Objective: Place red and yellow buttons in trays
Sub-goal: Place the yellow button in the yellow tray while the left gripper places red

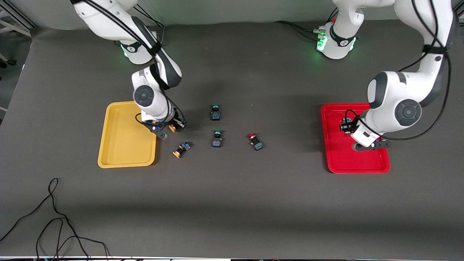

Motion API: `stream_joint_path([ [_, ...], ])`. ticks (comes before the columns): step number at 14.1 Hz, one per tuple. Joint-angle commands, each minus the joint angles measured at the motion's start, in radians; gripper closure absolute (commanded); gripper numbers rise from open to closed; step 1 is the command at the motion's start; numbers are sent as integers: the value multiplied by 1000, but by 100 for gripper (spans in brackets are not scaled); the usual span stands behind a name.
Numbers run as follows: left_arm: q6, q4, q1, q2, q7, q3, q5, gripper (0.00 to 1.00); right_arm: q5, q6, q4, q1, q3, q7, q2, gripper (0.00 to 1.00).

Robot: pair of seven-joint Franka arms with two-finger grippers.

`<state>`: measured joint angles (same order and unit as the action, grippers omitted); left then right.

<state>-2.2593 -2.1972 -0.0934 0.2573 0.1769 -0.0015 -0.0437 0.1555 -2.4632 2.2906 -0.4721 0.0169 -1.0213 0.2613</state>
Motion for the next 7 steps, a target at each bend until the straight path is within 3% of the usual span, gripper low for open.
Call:
stream_joint_path([
  [1,-147,-38,-3,86,-5,-12,18,87,12,240,-43,-2,81,42,-187,77],
  [3,-172,-38,-2,109,-7,-9,19,78,12,354,-74,-3,173,96,-256,77],
  [4,-164,-35,-2,106,-8,-3,19,54,12,368,-66,-5,220,146,-289,76],
  [5,-161,-30,-2,105,-11,-3,19,2,10,380,-56,-6,256,182,-303,77],
  [7,-125,-10,-2,90,-22,0,19,0,1,371,-8,-6,311,245,-306,77],
])
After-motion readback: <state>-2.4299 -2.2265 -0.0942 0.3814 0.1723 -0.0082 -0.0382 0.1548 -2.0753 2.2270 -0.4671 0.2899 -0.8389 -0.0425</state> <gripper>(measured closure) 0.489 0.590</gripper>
